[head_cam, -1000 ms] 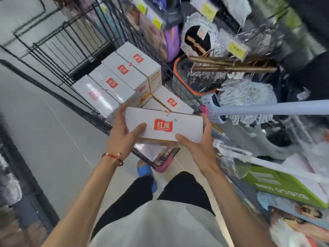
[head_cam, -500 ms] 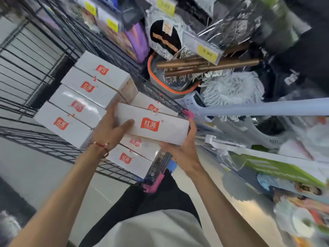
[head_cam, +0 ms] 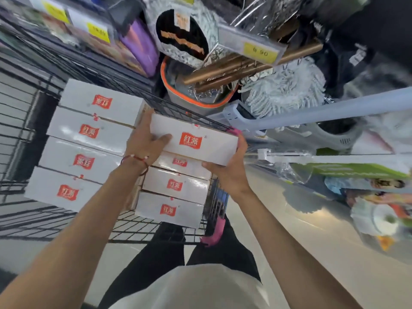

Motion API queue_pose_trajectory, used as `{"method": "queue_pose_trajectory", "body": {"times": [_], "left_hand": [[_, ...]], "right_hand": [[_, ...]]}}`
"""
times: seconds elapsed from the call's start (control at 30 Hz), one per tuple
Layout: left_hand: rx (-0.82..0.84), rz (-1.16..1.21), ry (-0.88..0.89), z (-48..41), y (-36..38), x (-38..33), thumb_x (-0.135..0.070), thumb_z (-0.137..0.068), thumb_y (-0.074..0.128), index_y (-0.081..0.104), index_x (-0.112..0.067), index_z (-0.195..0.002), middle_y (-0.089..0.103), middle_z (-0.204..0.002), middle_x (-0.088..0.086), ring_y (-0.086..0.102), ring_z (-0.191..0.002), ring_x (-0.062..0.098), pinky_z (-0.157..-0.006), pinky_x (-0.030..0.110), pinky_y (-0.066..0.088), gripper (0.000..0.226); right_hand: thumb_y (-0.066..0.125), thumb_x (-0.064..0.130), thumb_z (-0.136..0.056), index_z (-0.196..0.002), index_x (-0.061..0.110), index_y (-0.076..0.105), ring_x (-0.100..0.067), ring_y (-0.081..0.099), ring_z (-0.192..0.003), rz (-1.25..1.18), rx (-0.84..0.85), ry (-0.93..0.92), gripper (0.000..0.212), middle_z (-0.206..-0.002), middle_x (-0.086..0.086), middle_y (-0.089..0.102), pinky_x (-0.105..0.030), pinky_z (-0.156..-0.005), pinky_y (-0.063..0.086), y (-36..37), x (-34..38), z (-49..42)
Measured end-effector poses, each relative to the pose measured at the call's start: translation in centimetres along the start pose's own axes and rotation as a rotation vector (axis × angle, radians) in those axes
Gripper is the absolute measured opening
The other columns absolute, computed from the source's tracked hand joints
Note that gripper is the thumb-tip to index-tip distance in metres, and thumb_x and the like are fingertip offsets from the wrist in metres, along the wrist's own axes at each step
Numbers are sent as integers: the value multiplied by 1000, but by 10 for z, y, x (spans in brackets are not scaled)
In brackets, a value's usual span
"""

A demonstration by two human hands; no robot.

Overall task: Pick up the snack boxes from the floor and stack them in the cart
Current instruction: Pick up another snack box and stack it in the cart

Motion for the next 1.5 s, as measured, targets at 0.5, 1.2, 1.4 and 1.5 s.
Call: {"method": "queue_pose_trajectory", "body": {"times": [0.5,1.2,1.4,1.5], "left_hand": [[31,-201,309,-50,8,18,-19,-86,76,33,-21,-154,21,-164,10,18,-152,32,-120,53,29,81],[70,-469,225,-59,-35,81,-48,-98,53,10,-21,-160,-3,-169,5,-6,-155,30,-123,53,11,80],[91,-412,233,-56,-40,79,-34,-98,58,18,-20,-159,2,-169,6,-3,-155,29,-124,54,16,74],[-1,-334,263,-43,-50,74,-25,-99,59,36,-15,-153,19,-167,5,12,-155,27,-121,49,26,60]], "right_hand": [[93,-2,-68,-150,4,29,26,40,-109,57,-211,-110,105,-122,25,37,-1,-98,39,34,-3,-33],[77,6,-91,-156,22,22,-13,50,-132,80,-139,51,86,-145,1,49,-19,-107,48,61,13,-35],[76,10,-92,-156,23,30,-18,53,-134,77,-185,99,80,-144,-1,55,-42,-116,45,62,22,-20],[74,6,-91,-148,18,43,-19,61,-128,30,-258,85,65,-135,-2,65,-44,-112,50,63,21,-3]]}}
Point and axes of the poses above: each hand's wrist, its own z-axis away from the middle knuckle, its own y-axis out of the palm, x = y × z, the point moved 1 cm from there along -z, towards the middle knuckle
